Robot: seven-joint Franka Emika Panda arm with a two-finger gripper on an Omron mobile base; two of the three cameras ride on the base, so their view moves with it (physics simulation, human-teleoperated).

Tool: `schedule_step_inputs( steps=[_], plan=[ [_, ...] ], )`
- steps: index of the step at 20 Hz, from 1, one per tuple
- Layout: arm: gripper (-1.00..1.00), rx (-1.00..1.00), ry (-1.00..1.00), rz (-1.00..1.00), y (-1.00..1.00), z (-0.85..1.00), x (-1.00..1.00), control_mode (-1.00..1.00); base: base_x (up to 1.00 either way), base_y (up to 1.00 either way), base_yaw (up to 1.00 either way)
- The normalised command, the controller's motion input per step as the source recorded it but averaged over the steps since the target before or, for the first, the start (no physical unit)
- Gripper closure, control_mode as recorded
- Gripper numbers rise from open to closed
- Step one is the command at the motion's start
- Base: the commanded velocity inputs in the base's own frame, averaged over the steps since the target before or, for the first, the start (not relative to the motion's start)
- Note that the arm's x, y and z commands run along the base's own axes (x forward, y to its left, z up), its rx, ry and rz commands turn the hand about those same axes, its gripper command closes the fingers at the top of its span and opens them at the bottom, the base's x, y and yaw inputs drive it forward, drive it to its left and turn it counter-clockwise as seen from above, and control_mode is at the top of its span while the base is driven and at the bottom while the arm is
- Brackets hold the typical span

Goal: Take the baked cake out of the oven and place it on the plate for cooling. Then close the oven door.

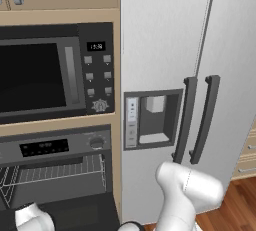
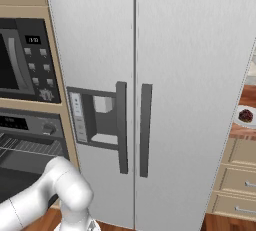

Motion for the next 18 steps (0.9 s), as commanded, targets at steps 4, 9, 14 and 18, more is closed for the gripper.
schedule_step_inputs(
  steps=[4, 9, 14, 18],
  plan=[
    [-1.00, -0.11, -0.06, 0.00, -0.27, -0.23, -0.16, -1.00, 0.00, 0.00, 0.00],
    [-1.00, -0.12, -0.15, 0.00, -0.23, -0.23, 0.03, -1.00, 0.00, 0.00, 0.00],
    [-1.00, -0.13, -0.35, 0.06, -0.05, -0.35, 0.01, -1.00, 0.00, 0.00, 0.00],
    [-1.00, -0.04, -0.34, 0.24, 0.00, -0.33, 0.29, -1.00, 0.00, 0.00, 0.00]
  ],
)
